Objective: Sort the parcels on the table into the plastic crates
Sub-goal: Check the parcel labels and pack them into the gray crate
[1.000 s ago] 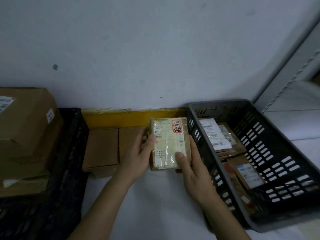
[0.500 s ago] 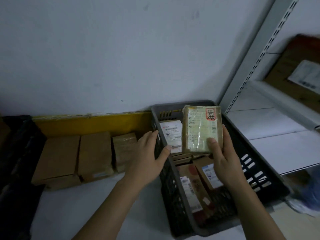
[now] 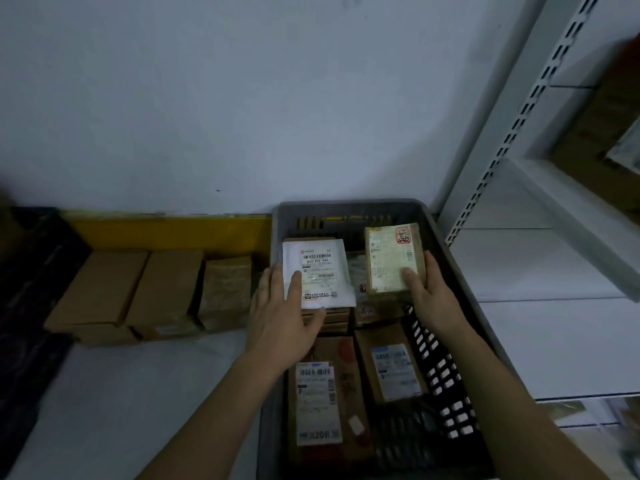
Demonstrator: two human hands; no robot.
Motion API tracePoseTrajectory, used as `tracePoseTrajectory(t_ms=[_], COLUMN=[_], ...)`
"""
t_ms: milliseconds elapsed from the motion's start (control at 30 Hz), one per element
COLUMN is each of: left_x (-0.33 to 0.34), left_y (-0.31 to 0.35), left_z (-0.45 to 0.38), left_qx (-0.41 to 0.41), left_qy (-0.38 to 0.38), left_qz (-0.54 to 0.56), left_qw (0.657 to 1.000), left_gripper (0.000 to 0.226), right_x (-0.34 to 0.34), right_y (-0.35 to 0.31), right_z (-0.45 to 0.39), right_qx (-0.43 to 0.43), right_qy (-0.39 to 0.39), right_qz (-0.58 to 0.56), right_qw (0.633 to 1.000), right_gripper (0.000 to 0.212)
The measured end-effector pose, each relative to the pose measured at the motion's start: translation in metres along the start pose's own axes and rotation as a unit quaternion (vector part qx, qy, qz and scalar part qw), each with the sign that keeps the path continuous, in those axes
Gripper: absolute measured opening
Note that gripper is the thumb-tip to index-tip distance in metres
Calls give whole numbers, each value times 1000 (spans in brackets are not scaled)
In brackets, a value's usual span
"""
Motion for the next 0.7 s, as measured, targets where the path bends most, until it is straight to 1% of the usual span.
tracePoseTrajectory(t_ms=[67, 167, 333, 467, 700], left_x=[0, 2, 3, 3, 3], left_y=[0, 0, 1, -1, -1], left_z=[-4, -6, -5, -2, -2], left_qx=[-11, -20, -30, -37, -42], left_qy=[4, 9, 22, 31, 25], left_qz=[-15, -34, -52, -55, -59], left_qw=[1000, 999, 998, 997, 997], left_gripper=[91, 93, 95, 98, 96], right_x=[10, 23, 46, 64, 76], right_y=[7, 18, 25, 25, 18], right_z=[-17, -42, -80, -104, -124], right_qx=[15, 31, 45, 33, 35], right_qy=[-18, -33, -61, -79, -64], right_qz=[1, -5, -5, -1, -2], right_qw=[1000, 999, 997, 996, 997], right_gripper=[77, 76, 79, 73, 67])
Point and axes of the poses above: each hand's wrist, its own z-axis away from the middle knuckle, its own x-axis out of the palm, y = z × x, the point moved 5 cm from there along -z, towards the middle knuckle, and after that the axes turned 12 degrees about z, right-handed, at the moved point
